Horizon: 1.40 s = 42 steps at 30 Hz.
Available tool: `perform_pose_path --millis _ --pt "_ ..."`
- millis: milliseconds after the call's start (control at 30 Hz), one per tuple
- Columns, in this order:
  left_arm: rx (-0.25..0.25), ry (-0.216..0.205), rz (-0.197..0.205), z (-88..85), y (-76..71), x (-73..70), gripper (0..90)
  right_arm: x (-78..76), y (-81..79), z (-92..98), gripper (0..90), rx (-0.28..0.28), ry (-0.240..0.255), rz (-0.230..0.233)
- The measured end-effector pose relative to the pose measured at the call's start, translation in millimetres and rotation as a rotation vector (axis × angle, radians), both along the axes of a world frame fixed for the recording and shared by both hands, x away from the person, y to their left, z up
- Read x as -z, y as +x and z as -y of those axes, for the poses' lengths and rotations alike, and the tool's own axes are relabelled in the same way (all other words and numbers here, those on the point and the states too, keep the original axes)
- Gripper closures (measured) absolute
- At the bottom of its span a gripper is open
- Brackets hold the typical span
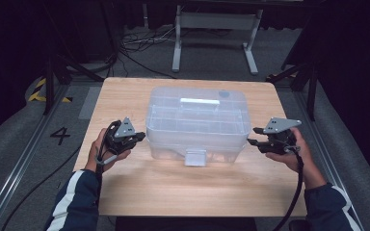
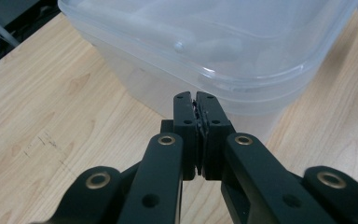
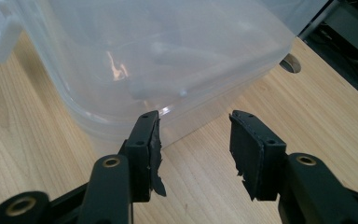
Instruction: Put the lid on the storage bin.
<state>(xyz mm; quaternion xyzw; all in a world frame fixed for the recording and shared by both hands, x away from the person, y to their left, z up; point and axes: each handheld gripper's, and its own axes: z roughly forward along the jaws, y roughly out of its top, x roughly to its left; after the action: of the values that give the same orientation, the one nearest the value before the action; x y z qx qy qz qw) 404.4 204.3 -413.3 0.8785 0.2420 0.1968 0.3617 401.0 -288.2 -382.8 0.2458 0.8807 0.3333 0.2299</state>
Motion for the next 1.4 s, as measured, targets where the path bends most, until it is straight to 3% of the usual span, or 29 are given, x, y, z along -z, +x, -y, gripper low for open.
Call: perform_pose_path --millis 433,633,867,1100,1400 --pt "-0.012 0.089 -0.005 -6.4 -11.8 3.9 79.8 4.2 -10.2 10.2 49.9 0.003 -0.057 0.005" --pt "-0.018 0.135 -0.004 -11.8 -16.6 8.5 70.4 9.5 -15.0 16.4 49.0 0.007 -0.094 -0.004" --pt "-0.056 0.150 -0.004 -19.0 -21.7 14.4 57.0 17.1 -16.1 23.1 47.7 0.021 -0.107 -0.023" --pt "-0.062 0.170 -0.032 -28.2 -29.2 22.2 44.9 26.2 -20.3 33.8 40.4 0.010 -0.106 -0.027" --pt "-0.096 0.193 -0.076 -47.5 -40.2 33.7 32.0 44.5 -27.2 53.7 34.6 0.048 -0.095 -0.044"
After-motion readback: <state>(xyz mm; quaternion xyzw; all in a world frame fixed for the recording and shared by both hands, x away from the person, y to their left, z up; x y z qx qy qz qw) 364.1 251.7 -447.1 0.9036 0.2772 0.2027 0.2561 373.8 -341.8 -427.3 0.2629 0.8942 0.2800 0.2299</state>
